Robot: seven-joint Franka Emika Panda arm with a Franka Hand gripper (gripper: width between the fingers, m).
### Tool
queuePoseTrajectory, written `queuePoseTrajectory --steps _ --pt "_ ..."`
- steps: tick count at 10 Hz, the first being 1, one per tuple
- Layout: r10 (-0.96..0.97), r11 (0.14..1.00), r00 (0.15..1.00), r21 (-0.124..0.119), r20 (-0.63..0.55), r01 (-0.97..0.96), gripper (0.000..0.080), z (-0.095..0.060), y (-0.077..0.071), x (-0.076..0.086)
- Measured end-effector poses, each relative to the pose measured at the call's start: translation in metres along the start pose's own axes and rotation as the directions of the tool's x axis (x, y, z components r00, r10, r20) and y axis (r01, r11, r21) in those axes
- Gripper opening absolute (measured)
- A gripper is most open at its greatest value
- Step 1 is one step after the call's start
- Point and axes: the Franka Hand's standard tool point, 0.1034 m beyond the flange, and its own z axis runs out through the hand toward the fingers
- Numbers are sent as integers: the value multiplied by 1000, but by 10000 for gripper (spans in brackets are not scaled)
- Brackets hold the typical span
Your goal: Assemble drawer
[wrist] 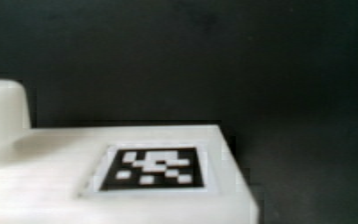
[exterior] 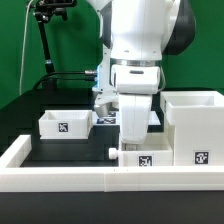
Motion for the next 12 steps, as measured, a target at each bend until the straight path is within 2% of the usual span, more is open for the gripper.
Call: queuePoseTrajectory --steps 1,4,8,9,10,12 --pt "-12 1000 1000 0 0 12 42 0 0 5" --pt "7 1000 1000 22 9 -7 42 -1 2 6" --pt "23 999 1000 25 10 -23 42 -1 2 5" --pt "18 1000 1000 21 10 -18 42 -1 2 5" --pt "-8 1000 1000 0 12 8 44 0 1 7" --pt "-20 1000 1000 -2 23 20 44 0 1 6"
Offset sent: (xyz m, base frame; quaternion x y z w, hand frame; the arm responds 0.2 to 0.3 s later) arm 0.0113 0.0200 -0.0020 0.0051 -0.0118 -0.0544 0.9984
